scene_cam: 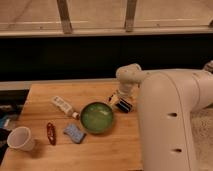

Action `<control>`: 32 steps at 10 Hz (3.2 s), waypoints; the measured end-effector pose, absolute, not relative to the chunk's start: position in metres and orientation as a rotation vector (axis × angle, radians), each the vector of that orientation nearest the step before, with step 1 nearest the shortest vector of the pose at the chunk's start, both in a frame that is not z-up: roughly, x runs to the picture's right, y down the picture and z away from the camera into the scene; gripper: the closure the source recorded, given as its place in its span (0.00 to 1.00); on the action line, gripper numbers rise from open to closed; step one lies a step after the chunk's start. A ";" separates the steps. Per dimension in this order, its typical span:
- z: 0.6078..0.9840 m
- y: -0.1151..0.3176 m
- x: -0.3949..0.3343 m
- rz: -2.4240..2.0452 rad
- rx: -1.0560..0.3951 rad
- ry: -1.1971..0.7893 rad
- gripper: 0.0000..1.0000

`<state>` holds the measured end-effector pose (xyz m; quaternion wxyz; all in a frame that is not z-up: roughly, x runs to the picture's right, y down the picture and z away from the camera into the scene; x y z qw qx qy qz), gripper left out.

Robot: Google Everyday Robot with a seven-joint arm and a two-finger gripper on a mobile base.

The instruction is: Place the eraser on the white sponge

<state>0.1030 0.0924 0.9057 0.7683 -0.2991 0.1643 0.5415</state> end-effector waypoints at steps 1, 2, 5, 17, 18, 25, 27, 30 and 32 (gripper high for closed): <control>0.906 0.092 0.103 1.175 -0.649 0.357 0.20; 0.906 0.093 0.103 1.175 -0.649 0.357 0.20; 0.912 0.085 0.111 1.195 -0.637 0.351 0.20; 0.936 0.104 0.100 1.167 -0.717 0.319 0.48; 0.934 0.106 0.099 1.166 -0.717 0.319 0.59; 0.925 0.100 0.101 1.178 -0.698 0.305 1.00; 0.913 0.084 0.105 1.183 -0.666 0.305 1.00; 0.897 0.059 0.115 1.169 -0.599 0.358 1.00; 0.877 0.040 0.114 1.154 -0.569 0.412 1.00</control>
